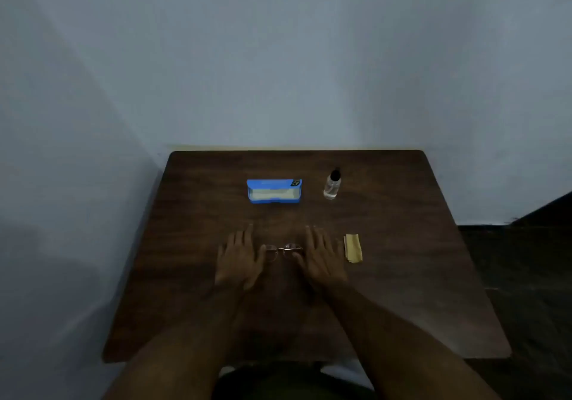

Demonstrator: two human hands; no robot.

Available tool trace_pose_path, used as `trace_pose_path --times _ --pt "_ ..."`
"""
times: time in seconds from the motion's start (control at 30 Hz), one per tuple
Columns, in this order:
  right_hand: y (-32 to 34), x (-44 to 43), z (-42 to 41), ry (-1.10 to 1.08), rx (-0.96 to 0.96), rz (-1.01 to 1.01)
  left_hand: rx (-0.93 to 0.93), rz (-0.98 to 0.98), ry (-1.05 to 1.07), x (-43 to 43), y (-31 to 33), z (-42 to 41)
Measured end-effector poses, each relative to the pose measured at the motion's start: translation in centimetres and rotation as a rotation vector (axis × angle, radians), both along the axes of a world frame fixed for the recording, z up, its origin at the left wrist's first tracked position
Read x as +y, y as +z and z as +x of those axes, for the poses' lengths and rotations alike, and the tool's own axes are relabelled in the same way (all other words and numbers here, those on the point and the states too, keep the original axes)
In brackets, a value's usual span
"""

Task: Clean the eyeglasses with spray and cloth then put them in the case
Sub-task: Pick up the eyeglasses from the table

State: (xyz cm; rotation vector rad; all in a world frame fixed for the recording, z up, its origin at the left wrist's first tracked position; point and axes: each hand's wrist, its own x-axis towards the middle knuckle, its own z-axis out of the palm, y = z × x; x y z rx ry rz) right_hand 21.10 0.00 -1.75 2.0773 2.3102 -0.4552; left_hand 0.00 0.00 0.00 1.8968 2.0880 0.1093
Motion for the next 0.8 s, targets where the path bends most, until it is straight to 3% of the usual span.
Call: trace_pose_path --times 0.2,0.33,0.47,0.53,0.63,0.8 --pt "0.0 2.0 -0.5 -0.197 0.261 -0.136 -0.328 -0.152 0.256 1.5 -1.7 0.3" --pt "-1.8 2.8 -0.8 -0.302 0.306 -0.171 -0.489 -0.185 0.38 1.9 -4.2 0.2" --pt "-4.9 3.9 -0.8 -0.451 0.432 -0.237 -0.666 -0.139 0.494 2.0 -3.3 1.1" --pt "-3.5 4.0 -1.0 -0.532 0.551 -0.232 -0.757 -0.098 0.564 2.4 -3.2 1.4" --pt "-1.4 4.2 -0.9 -0.602 0.75 -0.2 -0.832 -0.068 0.533 3.1 -2.8 1.0" --pt "0.3 4.8 -0.3 -0.615 0.878 -0.119 -0.839 -0.002 0.388 3.7 -1.6 0.3"
